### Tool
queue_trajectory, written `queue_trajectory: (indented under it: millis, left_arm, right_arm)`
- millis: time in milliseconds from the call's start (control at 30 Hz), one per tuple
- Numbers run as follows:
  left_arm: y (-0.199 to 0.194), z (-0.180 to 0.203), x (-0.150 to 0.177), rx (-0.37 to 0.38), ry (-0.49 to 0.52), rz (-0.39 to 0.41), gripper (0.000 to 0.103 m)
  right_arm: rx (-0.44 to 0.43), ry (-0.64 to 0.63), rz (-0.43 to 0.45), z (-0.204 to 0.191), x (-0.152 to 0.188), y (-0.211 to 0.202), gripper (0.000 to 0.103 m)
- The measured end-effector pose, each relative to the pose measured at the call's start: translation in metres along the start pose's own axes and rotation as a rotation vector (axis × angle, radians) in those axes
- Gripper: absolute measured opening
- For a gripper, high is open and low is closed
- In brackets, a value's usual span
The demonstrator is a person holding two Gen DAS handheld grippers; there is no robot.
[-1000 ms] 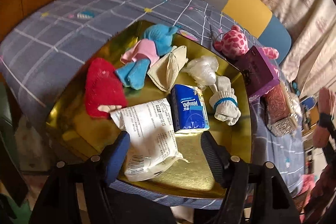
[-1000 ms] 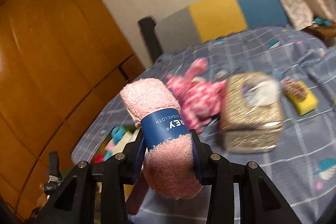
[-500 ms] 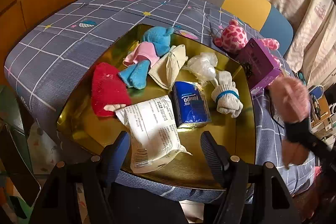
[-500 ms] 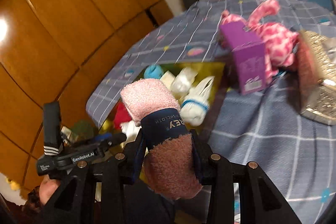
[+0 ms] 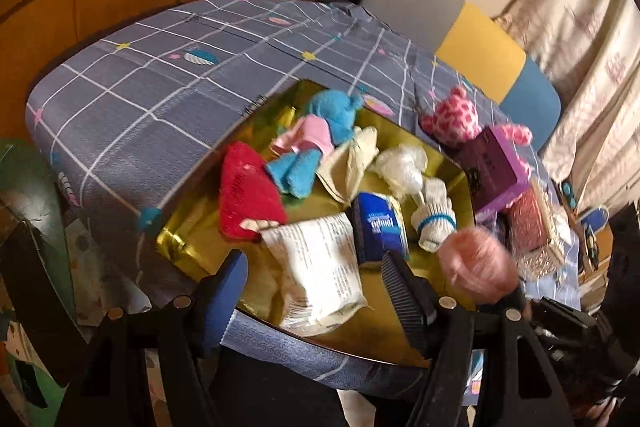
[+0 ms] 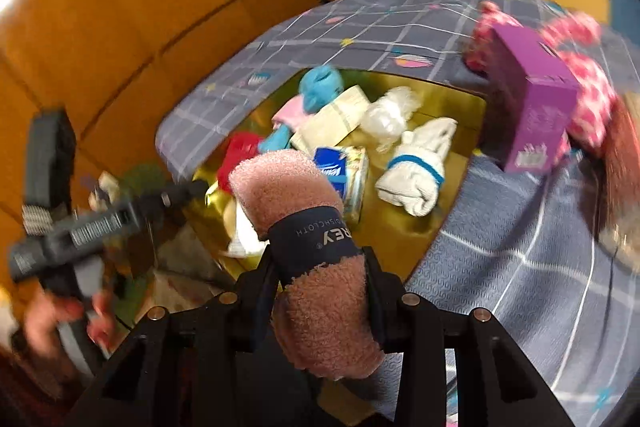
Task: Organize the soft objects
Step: 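Lower the pink rolled towel into the gold tray and open the right gripper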
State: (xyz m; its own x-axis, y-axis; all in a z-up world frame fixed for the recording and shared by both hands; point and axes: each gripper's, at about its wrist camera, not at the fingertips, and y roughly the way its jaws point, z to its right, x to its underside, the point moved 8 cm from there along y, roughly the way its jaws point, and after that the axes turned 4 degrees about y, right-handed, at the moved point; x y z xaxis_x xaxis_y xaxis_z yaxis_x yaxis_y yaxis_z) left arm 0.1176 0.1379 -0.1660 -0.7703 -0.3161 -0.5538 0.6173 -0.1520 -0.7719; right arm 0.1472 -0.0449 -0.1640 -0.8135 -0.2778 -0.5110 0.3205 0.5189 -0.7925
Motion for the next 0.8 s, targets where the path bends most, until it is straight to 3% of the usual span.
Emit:
queue_trajectory:
  millis: [267,533,567,667,800]
  left_arm:
    - [-0.013,-0.015,-0.009,0.001,-0.048,0.037,0.07]
    - [-0.019,-0.016,-0.009,0.017,-0.07,0.053,0.07]
    - [-0.019,-0.016,-0.009,0.018,-0.071,0.054,0.07]
    - [-0.019,-0.015,-0.008,0.021,-0.071,0.053,0.07]
    - [-0.018,-0.014,-0.005,0.023,-0.073,0.046,0.07]
  right_arm:
    - [0.11,-0.353,-0.157,-0.017,0.005,0.025,0.041]
    - [0.155,-0.456,-0.288,-0.013,0.008,0.055,0.043]
    - [0.163,-0.469,-0.286,-0.013,0.007,0.057,0.045]
    - [0.181,-0.469,-0.255,-0.01,0.0,0.051,0.067]
    - [0.142,-0.377,-0.166,-0.007,-0.013,0.025,0.069]
